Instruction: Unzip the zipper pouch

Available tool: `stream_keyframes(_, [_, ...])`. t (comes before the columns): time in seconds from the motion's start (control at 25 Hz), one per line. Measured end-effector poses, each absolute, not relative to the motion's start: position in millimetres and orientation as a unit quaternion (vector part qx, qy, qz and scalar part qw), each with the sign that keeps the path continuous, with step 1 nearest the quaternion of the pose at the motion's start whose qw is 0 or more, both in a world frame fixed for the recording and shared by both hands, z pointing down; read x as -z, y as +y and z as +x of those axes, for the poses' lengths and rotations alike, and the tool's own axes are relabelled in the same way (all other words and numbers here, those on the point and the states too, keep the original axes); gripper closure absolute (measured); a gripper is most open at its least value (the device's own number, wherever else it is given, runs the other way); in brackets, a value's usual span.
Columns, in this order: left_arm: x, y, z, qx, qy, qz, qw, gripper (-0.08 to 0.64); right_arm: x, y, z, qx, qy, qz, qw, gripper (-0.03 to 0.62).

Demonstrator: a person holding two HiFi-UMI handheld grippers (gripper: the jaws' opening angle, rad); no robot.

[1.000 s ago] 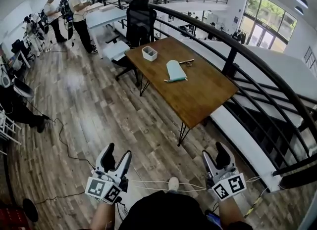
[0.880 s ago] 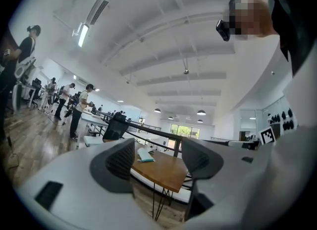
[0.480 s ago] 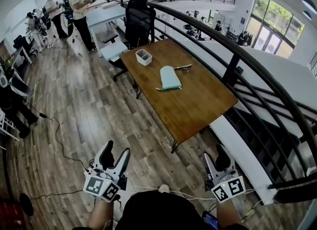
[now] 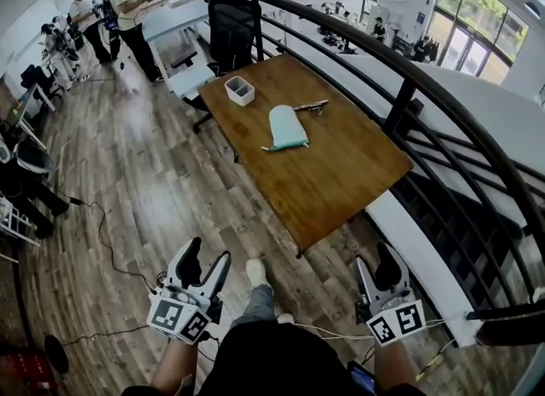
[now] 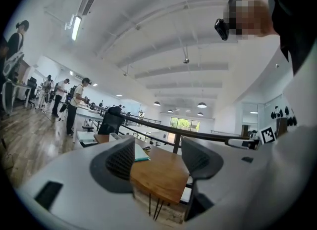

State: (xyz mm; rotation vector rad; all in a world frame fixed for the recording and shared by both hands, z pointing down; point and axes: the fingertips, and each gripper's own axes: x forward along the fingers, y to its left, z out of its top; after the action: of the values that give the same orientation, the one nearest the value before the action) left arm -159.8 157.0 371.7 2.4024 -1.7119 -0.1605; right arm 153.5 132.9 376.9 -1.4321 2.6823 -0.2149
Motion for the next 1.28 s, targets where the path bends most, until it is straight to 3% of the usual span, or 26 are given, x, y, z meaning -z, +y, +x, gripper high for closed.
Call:
stream_keyframes(0.52, [-382,17,-125,0.047,-0.508,0.855,0.091,0.273,-367,51,183,0.048,0.840,-0.538,0.048,0.371])
stream_keyframes(1.28, [-425,-149,-153,0.000,-0.449,0.887,0.111,0.275,-367,-86,128,0.066,0.826,-0.559,0.025,0.374])
